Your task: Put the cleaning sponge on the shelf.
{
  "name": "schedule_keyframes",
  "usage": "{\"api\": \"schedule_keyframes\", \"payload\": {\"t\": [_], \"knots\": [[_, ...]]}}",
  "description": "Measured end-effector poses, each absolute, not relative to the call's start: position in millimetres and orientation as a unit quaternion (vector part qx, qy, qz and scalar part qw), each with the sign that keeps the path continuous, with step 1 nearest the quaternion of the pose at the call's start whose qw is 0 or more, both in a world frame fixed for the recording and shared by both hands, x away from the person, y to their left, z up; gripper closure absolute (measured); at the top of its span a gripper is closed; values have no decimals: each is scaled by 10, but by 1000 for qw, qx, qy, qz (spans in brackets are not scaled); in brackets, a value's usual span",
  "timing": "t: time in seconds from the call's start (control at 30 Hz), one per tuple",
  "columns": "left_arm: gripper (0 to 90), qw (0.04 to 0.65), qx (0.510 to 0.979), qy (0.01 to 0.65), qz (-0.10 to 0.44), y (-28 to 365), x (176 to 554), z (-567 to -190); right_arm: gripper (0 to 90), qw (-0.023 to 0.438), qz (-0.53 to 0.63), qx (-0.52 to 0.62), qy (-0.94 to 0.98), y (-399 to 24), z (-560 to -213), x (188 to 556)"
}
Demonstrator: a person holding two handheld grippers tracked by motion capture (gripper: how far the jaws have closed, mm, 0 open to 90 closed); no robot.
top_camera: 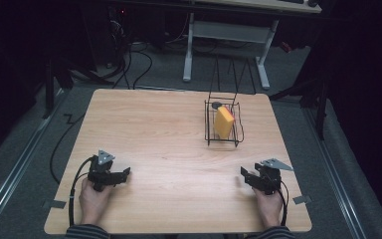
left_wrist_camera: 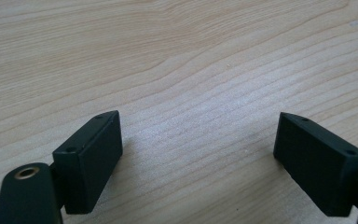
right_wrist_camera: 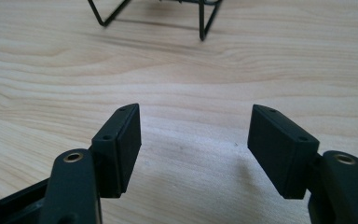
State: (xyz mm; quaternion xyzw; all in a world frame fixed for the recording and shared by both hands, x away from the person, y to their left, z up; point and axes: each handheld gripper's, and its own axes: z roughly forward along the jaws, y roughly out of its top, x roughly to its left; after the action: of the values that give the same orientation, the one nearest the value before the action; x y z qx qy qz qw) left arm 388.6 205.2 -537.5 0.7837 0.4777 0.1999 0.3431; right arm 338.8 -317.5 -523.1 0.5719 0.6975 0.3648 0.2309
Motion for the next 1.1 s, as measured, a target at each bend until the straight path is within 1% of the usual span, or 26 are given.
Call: {"api": "schedule_keyframes", "payload": {"t": [0.43, 0.67, 0.87, 0.93, 1.1], "knots": [[160, 343, 784, 478, 200, 2052, 3886, -5375, 352, 236, 340, 576, 705, -3153, -5294, 3434], [160, 343, 784, 478, 200, 2052, 3886, -5375, 348, 230, 331, 582, 706, -3164, -5298, 3446], [160, 343, 784, 478, 200, 2052, 3886, -5375, 336, 240, 320, 577, 712, -3134, -5302, 3446], [160, 343, 784, 478, 200, 2052, 3886, -5375, 326, 253, 306, 562, 726, -3090, -5308, 3441], [159, 344, 783, 478, 200, 2050, 3886, -5376, 320, 250, 306, 561, 727, -3092, -5307, 3439]]}}
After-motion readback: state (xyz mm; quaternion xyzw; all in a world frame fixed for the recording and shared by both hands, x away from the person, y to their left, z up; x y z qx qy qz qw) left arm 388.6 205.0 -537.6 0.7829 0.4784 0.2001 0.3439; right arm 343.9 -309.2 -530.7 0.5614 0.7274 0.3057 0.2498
